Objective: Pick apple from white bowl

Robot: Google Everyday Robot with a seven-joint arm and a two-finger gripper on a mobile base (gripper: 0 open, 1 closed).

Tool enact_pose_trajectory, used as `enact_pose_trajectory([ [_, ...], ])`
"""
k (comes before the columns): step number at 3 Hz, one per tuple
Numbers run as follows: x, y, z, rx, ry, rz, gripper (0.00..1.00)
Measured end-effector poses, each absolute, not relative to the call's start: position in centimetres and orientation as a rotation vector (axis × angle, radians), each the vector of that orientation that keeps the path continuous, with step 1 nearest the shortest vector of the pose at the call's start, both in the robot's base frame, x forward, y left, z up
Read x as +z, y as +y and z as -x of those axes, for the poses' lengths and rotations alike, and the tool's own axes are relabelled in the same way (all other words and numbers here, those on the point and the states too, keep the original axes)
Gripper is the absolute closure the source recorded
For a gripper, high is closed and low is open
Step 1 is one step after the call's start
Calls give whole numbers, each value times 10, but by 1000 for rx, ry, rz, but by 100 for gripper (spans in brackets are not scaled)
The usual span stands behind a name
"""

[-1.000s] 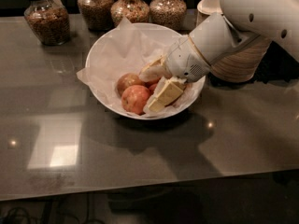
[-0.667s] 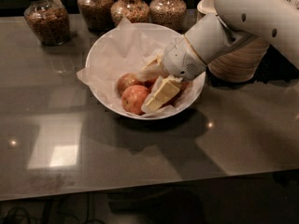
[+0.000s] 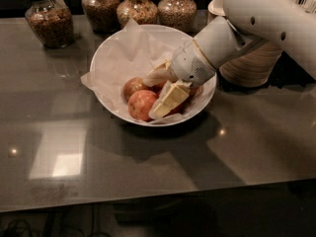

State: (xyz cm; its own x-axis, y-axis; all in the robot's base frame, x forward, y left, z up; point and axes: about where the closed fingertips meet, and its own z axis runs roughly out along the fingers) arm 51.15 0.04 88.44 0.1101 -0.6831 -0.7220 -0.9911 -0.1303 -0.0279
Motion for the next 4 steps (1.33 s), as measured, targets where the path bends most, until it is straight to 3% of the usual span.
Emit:
enact_pose_trajectory([
  [4, 899, 3, -493, 751, 1628, 1916, 35],
])
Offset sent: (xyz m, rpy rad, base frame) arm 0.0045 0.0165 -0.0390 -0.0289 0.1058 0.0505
